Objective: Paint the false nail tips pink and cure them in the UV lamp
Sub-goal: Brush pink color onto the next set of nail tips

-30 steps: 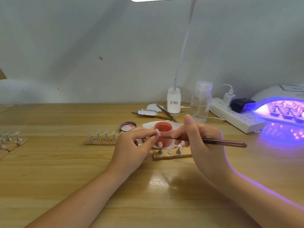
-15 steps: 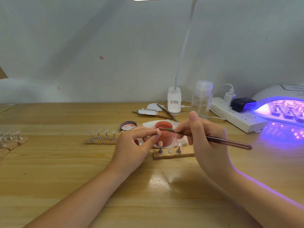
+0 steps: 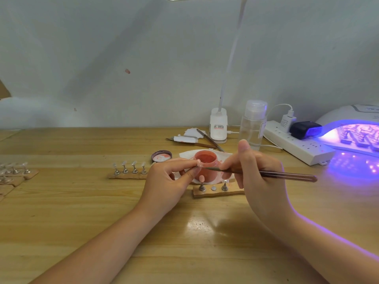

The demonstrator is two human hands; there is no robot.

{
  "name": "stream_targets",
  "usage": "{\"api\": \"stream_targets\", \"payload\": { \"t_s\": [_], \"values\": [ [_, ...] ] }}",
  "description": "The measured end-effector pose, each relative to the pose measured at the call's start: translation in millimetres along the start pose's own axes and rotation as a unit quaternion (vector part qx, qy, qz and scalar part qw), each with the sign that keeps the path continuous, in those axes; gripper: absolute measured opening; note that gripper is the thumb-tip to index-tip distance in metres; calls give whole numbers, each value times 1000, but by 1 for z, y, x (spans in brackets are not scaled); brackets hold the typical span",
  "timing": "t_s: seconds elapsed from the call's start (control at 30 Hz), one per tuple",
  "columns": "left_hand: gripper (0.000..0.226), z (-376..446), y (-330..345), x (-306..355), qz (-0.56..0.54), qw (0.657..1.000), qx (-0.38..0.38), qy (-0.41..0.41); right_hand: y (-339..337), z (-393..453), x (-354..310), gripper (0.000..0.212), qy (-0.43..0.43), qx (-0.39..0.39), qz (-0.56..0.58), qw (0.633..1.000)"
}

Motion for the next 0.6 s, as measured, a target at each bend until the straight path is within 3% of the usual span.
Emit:
{"api": "stream_targets", "payload": {
  "t_s": [0.23,0.4,0.6],
  "values": [
    [21,0,0,-1,-9,1000,-4,-6,0,1,-4,38,-11,9,3,1000],
    [21,0,0,1,-19,1000,-2,-12,-5,-1,1,49,26,29,29,999],
    [14,1,0,1,-31,999,-6,-14,-1,0,1,42,10,20,2,1000]
  ]
}}
Point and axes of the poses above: each hand's wrist, its own z-axis towards the middle knuckle, its own y-axis out of the palm, x = y × z, the point moved 7 cm from there along z, towards the middle knuckle, and after that the axes turned 5 degrees about -z, right-handed, at the moved point
